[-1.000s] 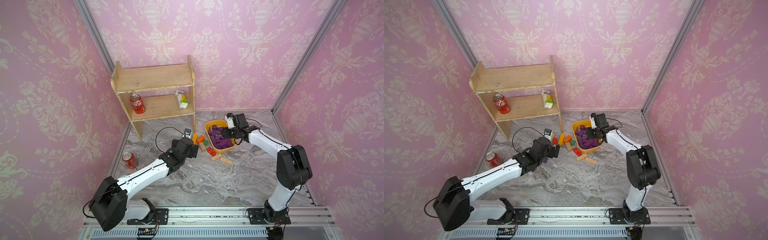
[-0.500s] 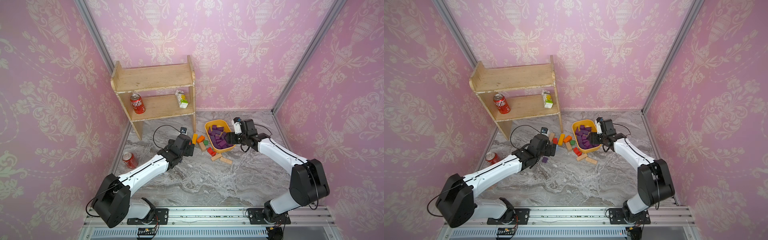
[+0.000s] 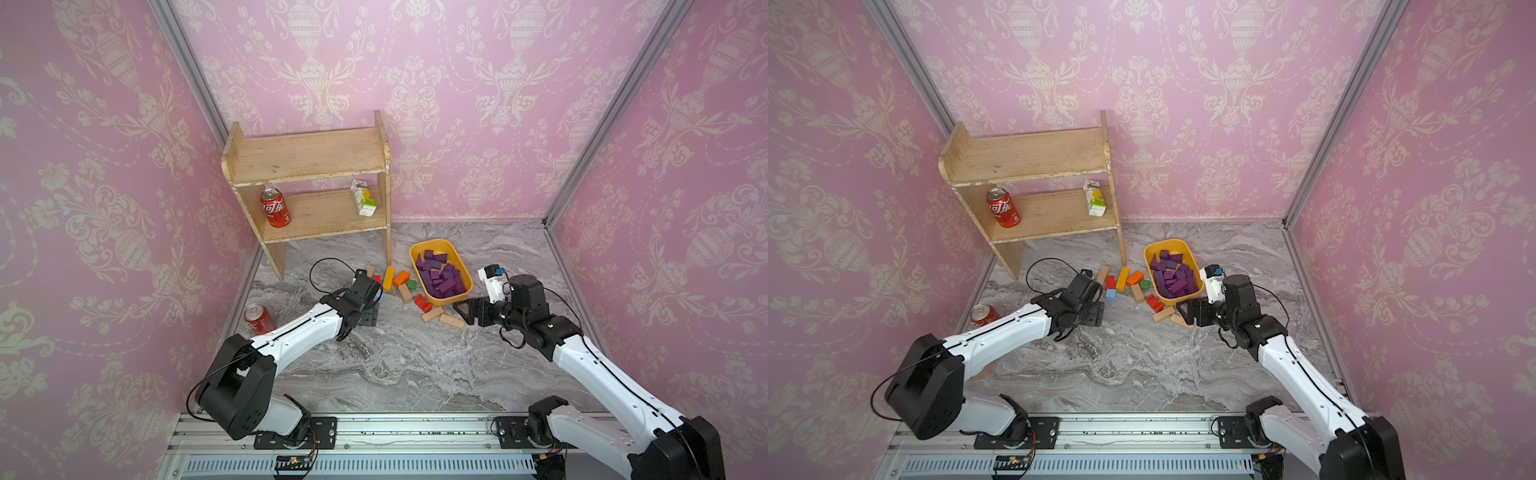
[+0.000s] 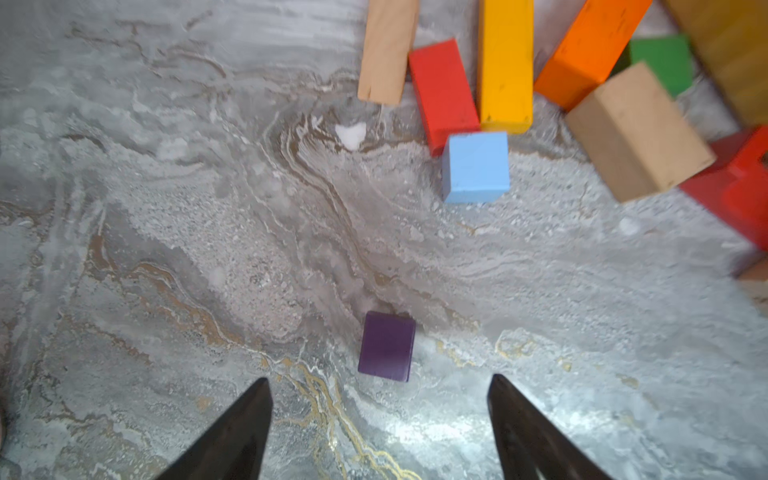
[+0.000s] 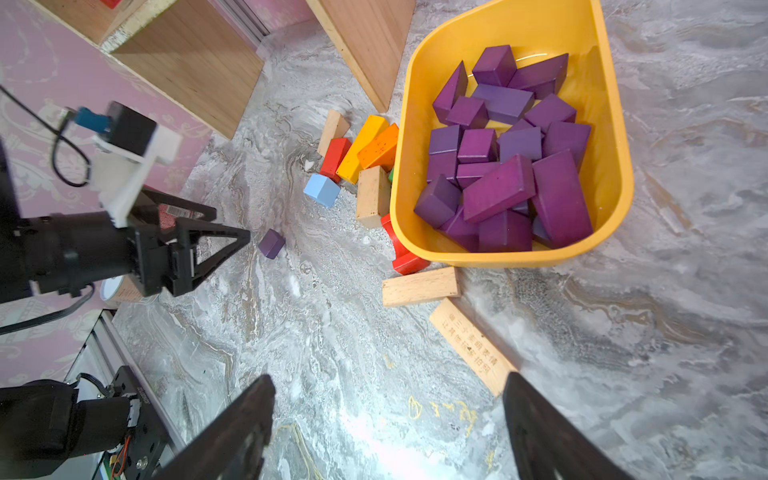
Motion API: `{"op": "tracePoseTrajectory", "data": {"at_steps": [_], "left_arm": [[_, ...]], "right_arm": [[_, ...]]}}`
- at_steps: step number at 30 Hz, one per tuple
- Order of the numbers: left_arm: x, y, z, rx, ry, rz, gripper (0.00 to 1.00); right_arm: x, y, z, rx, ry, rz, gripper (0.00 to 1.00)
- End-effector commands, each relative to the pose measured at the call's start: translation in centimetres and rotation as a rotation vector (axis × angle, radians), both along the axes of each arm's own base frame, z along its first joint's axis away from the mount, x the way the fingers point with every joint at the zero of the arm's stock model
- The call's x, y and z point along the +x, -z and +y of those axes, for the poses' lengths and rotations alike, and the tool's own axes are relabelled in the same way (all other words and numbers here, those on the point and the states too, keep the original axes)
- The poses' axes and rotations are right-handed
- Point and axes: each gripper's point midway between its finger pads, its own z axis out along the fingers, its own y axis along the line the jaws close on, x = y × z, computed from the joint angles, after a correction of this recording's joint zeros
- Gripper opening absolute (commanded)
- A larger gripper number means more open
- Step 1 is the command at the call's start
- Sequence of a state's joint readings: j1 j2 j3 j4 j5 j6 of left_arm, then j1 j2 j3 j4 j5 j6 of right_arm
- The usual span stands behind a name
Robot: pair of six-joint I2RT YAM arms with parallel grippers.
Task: Pick purple bricks into the storage bin
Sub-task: Pick up the building block from the center of the board.
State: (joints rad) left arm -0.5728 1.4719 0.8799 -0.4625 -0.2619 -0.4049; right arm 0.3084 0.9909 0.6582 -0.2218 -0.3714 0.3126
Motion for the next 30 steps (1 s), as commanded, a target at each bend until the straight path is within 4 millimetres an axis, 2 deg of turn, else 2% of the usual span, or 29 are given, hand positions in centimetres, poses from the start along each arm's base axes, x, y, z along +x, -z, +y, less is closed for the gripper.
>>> {"op": "tracePoseTrajectory", "data": {"at_steps": [1,5,11,16,21,26,30], "left_arm": [[-1.2,2.3,0.3,-0.003,-0.01,0.095,0.64],[-0.8,4.0,0.9,0.032,-0.025,0.145,0.62],[-0.6,5.4,1.0,0.055,-0.015,0.179,0.61],[0.1,6.4,0.5,0.057,0.009,0.184,0.51],[0.3,7.6,-0.6,0.023,0.035,0.215,0.34],[0.4,7.2,-0.9,0.014,0.054,0.205,0.24],[0.9,5.2,-1.2,-0.007,0.063,0.156,0.22]], "right_arm": [[-0.9,0.6,0.3,0.027,-0.016,0.013,0.85],[-0.8,2.2,0.1,0.005,-0.004,0.064,0.83],[-1.0,2.6,0.0,0.025,0.016,0.072,0.8],[-1.3,3.1,-0.6,-0.008,0.032,0.096,0.81],[-1.3,4.1,-1.4,-0.043,0.07,0.114,0.83],[-1.3,4.5,-1.9,-0.06,0.094,0.126,0.82],[-1.5,5.2,-2.5,-0.091,0.117,0.137,0.83]]}}
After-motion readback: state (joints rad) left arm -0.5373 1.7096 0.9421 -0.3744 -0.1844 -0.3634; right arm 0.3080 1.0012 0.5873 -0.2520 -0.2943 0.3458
